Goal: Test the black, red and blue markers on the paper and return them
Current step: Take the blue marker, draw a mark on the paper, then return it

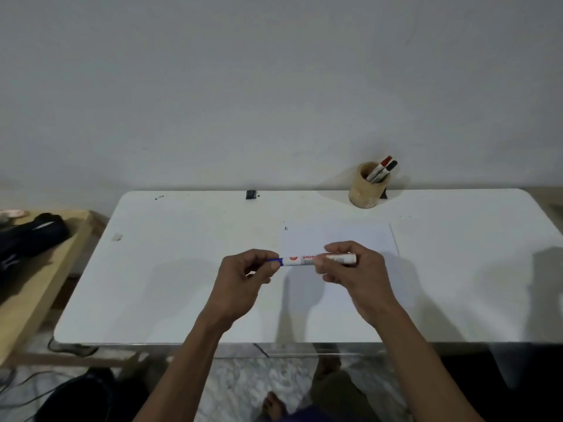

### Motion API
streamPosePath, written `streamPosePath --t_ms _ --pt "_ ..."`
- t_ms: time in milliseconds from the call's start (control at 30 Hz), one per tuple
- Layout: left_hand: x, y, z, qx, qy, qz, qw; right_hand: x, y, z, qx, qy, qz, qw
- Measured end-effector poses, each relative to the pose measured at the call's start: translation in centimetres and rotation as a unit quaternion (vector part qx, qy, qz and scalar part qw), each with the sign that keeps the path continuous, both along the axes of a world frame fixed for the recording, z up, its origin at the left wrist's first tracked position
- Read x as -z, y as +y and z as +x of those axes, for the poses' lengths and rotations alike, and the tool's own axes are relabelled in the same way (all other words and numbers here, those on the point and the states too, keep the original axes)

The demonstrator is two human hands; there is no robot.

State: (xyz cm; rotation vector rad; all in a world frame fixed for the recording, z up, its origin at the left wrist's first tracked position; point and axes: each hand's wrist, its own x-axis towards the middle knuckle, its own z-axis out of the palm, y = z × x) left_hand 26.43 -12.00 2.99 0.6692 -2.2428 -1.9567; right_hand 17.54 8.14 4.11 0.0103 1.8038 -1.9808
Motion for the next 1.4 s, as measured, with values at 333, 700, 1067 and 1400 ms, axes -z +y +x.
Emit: streamPosePath --t_ms 333,700,1067,1400 --pt "0.7 0.2 -0.1 0.017 -0.034 -0.106 0.994 2.0 -4.0 2.0 0.054 -0.094 -0.095 0.990" --pt "3.9 -4.5 -7.8 -0.105 -0.108 -0.213 0.965 3.7 -3.8 -6.5 0.088 -0.076 -0.068 0.991" --pt "9.1 -7.4 -15.3 -0.052 -0.198 -0.325 0.923 6.6 -4.3 -10.7 0.080 -0.085 -0.017 0.993" --pt "9.2 -7.4 -15.3 -0.050 -0.238 -0.331 0.912 7.9 -4.7 -11.3 0.079 -0.078 -0.002 0.994"
